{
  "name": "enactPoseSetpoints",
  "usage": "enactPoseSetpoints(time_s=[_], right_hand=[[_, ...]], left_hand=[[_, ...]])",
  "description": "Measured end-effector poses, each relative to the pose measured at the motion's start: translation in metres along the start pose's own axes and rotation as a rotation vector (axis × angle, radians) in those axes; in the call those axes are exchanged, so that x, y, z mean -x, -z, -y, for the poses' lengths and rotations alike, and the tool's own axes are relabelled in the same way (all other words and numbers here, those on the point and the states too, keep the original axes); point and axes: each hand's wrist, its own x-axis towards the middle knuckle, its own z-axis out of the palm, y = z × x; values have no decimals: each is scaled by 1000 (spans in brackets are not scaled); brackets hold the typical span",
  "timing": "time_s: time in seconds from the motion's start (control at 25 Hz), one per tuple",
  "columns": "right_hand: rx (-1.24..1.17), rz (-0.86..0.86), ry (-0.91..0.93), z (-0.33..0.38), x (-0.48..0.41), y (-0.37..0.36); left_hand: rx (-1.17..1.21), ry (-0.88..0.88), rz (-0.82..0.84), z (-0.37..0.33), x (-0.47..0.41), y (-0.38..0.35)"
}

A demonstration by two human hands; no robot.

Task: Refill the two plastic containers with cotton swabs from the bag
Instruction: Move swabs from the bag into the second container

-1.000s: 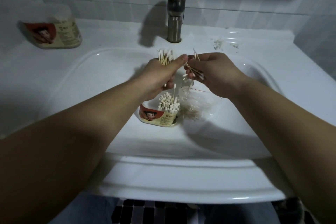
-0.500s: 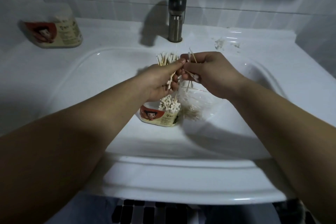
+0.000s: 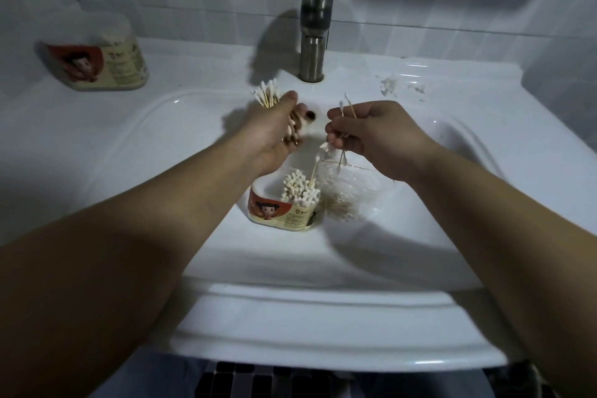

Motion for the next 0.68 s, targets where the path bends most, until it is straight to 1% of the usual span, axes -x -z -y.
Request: enactPoseSetpoints(time_s=[0.08, 0.16, 0.24, 0.28, 0.36, 0.44, 0.48, 0.6, 0.68], right_hand=[[-39, 2, -2, 2, 0, 1], [-96, 21, -9, 3, -1, 1], [-190, 38, -21, 4, -1, 0], [-236, 39, -26, 5, -2, 1], [-288, 32, -27, 4, -4, 3], [-255, 22, -17, 4, -5, 6], [-202, 21, -12, 2, -5, 6], [-44, 50, 10, 0, -4, 5], [-32, 72, 22, -1, -4, 4]], left_hand=[[-4, 9, 10, -2, 2, 1], [-109, -20, 60, 1, 4, 1], [-231, -40, 151, 6, 8, -2], [-256, -32, 207, 8, 10, -4], [-232, 6, 311, 10, 14, -4], [-205, 24, 399, 10, 15, -3], [-222, 12, 416, 11, 14, -2], [-323, -32, 377, 15, 10, -1], [-360, -38, 364, 15, 7, 2]])
